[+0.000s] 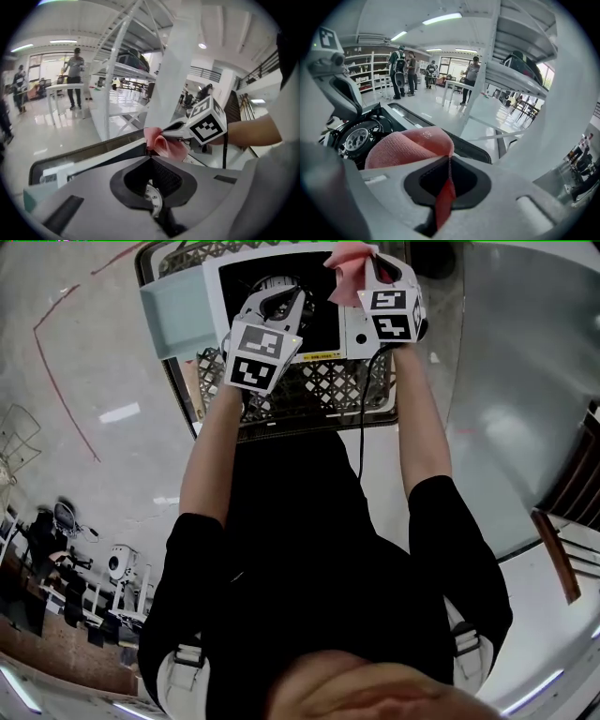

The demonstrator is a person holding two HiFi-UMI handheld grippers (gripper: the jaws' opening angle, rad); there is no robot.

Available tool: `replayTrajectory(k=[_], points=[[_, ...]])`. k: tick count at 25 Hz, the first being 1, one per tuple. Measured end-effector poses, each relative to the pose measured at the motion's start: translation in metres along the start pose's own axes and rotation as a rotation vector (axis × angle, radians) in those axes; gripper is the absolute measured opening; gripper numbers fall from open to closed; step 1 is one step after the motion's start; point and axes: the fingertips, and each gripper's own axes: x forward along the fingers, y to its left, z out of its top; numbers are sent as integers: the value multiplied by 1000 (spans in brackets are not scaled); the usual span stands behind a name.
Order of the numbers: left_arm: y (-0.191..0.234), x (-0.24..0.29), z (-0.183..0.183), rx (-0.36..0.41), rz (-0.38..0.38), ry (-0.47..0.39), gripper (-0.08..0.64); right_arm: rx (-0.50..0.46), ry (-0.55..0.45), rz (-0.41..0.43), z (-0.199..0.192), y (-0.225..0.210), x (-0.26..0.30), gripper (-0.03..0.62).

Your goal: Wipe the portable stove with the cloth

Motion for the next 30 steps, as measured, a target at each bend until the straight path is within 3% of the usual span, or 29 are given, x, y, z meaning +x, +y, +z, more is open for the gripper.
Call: replayTrajectory(k=[5,10,12,24,27,30], points=[[-9,32,36,297,-81,106,5,81,-13,56,3,-2,2,9],[-32,67,51,486,-170,192,202,199,-36,144,3,-2,4,14],[-41,79,46,545,-194,223,216,222,-37,168,4,-3,3,15],[-50,116,20,740,-232,401,209,320,-118,402,2,12,-15,120],[-46,123,18,756,-203,417,152,341,-140,433,-1,13,-22,148],[-39,129,21,760,-148,413,63,353,-157,399,-7,3,-31,155]])
